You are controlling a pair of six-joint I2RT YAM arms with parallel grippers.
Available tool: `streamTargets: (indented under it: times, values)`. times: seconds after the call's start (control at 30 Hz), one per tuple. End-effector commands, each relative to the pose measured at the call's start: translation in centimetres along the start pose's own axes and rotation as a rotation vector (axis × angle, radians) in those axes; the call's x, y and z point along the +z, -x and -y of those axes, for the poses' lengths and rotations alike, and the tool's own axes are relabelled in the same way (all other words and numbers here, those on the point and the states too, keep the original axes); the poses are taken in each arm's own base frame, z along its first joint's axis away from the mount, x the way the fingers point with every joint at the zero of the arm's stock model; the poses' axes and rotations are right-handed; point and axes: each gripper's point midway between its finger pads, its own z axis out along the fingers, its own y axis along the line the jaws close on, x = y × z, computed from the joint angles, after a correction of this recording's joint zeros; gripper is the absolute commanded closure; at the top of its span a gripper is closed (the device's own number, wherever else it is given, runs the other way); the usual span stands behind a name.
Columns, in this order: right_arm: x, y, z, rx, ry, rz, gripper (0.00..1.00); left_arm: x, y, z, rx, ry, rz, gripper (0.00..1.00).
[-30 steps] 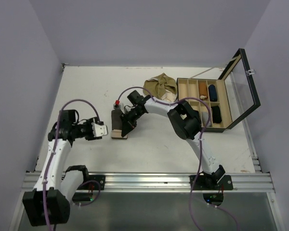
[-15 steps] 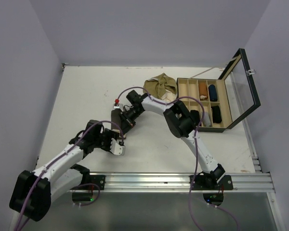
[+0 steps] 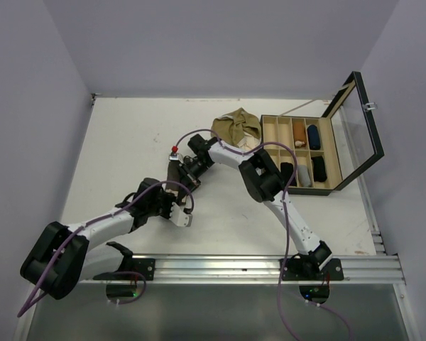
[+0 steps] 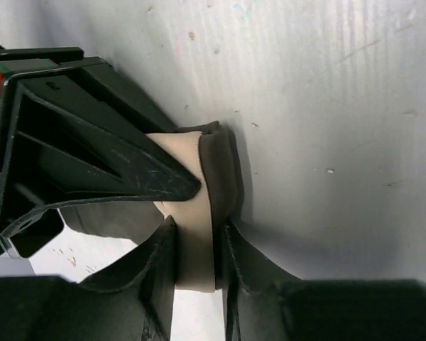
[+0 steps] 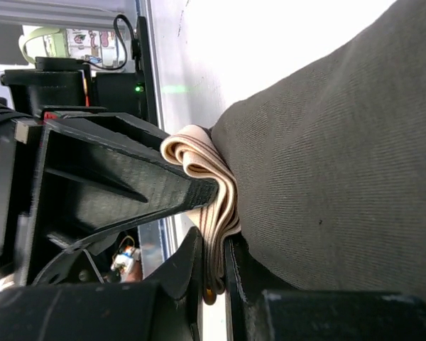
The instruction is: Roll the underwear
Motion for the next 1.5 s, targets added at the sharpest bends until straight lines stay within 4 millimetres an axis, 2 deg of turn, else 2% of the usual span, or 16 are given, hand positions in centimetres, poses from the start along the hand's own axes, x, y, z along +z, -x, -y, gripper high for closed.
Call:
streamTargets:
  times: [0.0, 0.1, 0.13, 0.2, 0.33, 0.4, 0.6, 0.77, 0.8, 0.83, 0.9, 0.93, 1.03, 1.17, 1.33, 1.47]
  values:
    - [1.8, -5.7, 9.3, 0.153, -0.242, -0.125, 1.00, 0.2, -1.5, 2.1, 0.014, -0.037, -0.073, 0.74]
    - [1.4, -5.3, 8.8, 0.146, -0.253, -0.115, 1.00, -0.1, -1.0, 3.6, 0.010, -0.109, -0.052, 0.95]
    - [0.6, -4.4, 8.0, 0.125, -0.271, -0.090, 0.85, -0.3, -0.9, 4.8, -0.009, -0.167, -0.050, 1.00]
    - [-1.0, -3.1, 7.4, 0.115, -0.299, -0.037, 0.66, -0.4, -0.4, 4.6, -0.027, -0.202, -0.032, 1.00]
    - [-6.0, 1.1, 3.2, 0.051, -0.336, 0.099, 0.49, -1.3, 0.1, 6.6, -0.083, -0.370, -0.030, 1.00]
    - [-9.5, 3.0, 1.3, -0.010, -0.391, 0.163, 0.44, -1.7, 0.9, 6.3, -0.116, -0.442, -0.011, 1.00]
    - [-16.7, 4.0, -1.8, -0.143, -0.516, 0.272, 0.39, -2.2, 2.5, 7.3, -0.245, -0.623, 0.026, 1.00]
    - [-20.0, 3.0, -4.9, -0.263, -0.575, 0.360, 0.37, -2.4, 4.1, 6.6, -0.396, -0.818, 0.070, 1.00]
    - [-20.9, 2.9, -7.1, -0.322, -0.596, 0.383, 0.36, -2.9, 4.4, 6.9, -0.436, -0.876, 0.070, 1.00]
    - [-21.0, 2.0, -7.0, -0.325, -0.610, 0.374, 0.36, -2.6, 4.3, 5.1, -0.461, -0.866, 0.086, 1.00]
    - [-21.5, 1.4, -8.3, -0.394, -0.641, 0.379, 0.35, -2.0, 4.4, 5.0, -0.544, -0.948, 0.108, 1.00]
    - [-22.2, 1.0, -10.3, -0.448, -0.655, 0.398, 0.35, -2.0, 4.1, 3.3, -0.584, -0.950, 0.113, 1.00]
    - [-21.9, -1.3, -11.5, -0.526, -0.659, 0.386, 0.35, -0.9, 3.6, 1.6, -0.714, -1.034, 0.133, 1.00]
    - [-20.7, -3.7, -13.2, -0.611, -0.660, 0.315, 0.37, 1.3, 1.6, 2.3, -0.804, -1.078, 0.089, 1.00]
    - [-16.0, -6.4, -13.1, -0.758, -0.699, 0.153, 0.40, 3.1, 1.2, 3.0, -0.889, -1.118, 0.087, 0.99]
    - [-12.7, -6.0, -12.8, -0.884, -0.742, 0.096, 0.40, 3.8, 1.3, 4.0, -0.958, -1.157, 0.091, 0.98]
